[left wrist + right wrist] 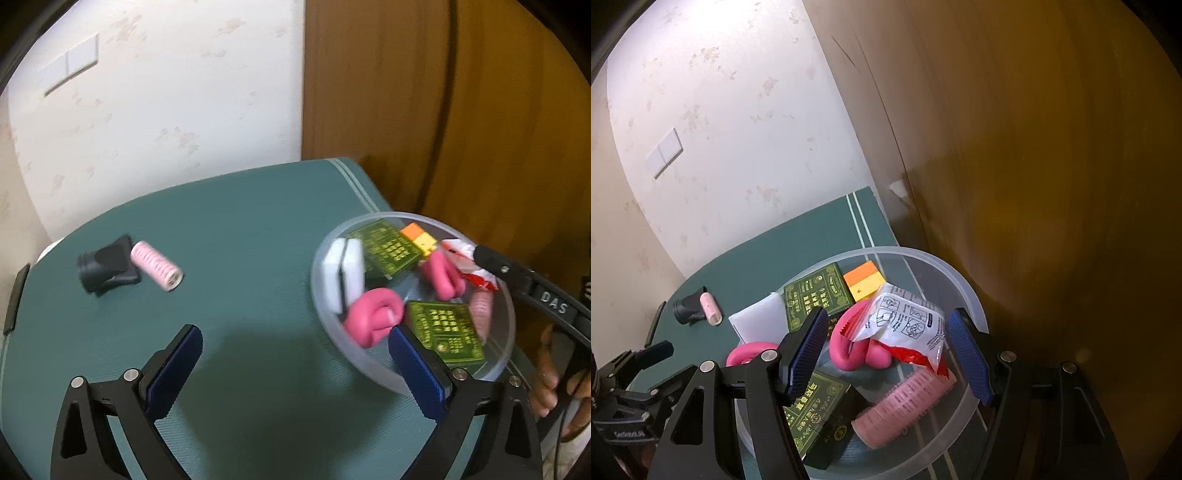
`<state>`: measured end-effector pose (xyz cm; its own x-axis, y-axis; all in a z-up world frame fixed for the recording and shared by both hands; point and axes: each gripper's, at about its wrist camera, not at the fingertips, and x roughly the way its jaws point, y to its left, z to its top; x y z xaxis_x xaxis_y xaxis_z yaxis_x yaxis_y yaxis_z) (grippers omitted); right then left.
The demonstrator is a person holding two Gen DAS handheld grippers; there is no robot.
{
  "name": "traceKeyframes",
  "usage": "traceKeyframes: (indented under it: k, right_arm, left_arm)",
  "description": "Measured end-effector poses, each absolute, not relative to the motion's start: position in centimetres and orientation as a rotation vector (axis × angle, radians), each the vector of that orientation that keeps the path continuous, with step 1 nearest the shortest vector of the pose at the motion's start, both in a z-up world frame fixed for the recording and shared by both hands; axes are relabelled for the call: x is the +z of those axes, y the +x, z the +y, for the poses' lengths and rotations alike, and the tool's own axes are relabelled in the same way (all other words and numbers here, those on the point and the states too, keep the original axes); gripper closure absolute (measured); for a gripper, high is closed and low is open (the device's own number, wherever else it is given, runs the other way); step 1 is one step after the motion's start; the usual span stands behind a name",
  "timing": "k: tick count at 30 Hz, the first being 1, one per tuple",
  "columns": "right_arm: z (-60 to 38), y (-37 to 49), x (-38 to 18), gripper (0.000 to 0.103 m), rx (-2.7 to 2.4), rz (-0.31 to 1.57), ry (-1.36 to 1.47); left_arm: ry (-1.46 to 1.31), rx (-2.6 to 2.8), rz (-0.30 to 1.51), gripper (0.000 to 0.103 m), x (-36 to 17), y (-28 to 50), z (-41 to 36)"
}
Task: Organize objects
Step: 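Move both grippers back toward the black nozzle and pink roller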
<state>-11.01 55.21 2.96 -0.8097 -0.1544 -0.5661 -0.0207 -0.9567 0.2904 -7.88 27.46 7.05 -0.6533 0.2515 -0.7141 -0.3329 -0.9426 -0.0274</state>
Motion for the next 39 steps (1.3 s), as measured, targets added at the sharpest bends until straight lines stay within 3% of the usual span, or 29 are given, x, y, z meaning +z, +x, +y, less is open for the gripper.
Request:
traceKeyframes:
  k: [15, 27, 39]
  right_arm:
    - [53.0, -9.2, 4.2, 0.034, -2.962, -0.244, 0.768]
    - [52.6, -8.8, 4.2, 0.034, -3.006, -0.234, 0.78]
    - [48.7, -8.7, 4.6, 0.034, -2.958, -0.103, 0.812]
  left_arm:
    - [-1.086, 2.672, 0.047, 0.001, 7.5, -6.9, 22.5]
    - [-1.111, 2.756, -0.132, 0.001, 7.6, -7.1, 15.6]
    - [-1.164, 2.824, -0.13, 0.001, 6.6, -7.2, 10.9]
